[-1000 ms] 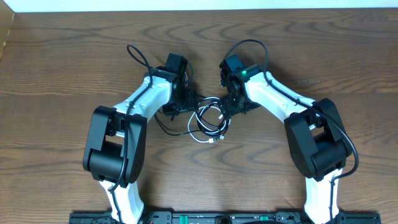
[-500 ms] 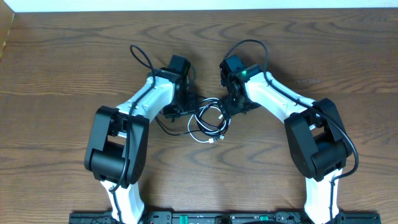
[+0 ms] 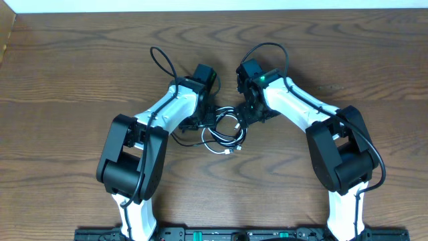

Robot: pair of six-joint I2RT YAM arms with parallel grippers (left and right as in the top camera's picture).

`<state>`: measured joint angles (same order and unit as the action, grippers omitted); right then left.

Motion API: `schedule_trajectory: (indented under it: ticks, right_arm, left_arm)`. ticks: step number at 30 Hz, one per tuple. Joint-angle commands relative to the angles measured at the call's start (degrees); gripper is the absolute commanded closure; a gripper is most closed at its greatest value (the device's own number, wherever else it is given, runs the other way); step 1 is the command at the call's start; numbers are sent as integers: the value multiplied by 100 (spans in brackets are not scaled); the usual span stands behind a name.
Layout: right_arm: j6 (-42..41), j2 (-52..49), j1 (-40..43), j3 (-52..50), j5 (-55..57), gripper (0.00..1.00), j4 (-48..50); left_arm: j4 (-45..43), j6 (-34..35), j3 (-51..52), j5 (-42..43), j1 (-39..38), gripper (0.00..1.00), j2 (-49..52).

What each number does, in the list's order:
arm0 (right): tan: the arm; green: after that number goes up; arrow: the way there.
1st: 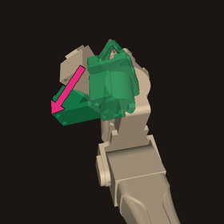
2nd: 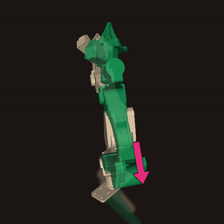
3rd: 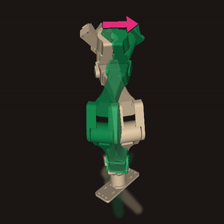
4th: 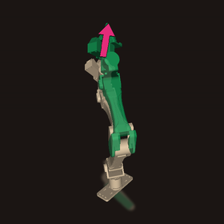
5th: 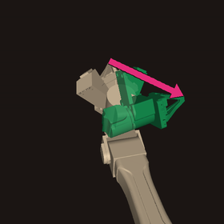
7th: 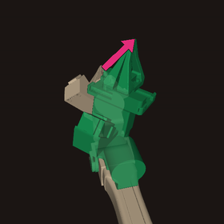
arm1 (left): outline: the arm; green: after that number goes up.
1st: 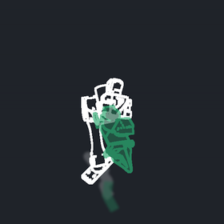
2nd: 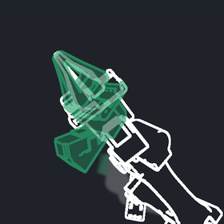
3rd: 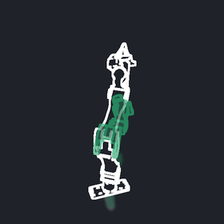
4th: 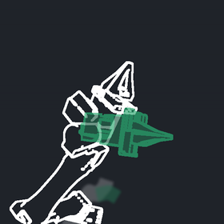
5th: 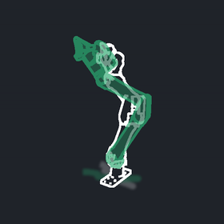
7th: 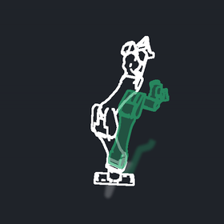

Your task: Untangle cables

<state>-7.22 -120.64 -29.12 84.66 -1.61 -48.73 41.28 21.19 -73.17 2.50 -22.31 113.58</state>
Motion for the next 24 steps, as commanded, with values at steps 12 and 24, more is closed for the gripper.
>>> schedule_trajectory:
  ticks: [12,24]
  right_arm:
    - [-15,-136,-33,-181,260,15,-9]
    - [20,-136,-33,-181,262,15,-11]
  left_arm:
    - [179,-142,96,-883,1010,29,275]
    - [264,-133,96,-511,1910,28,275]
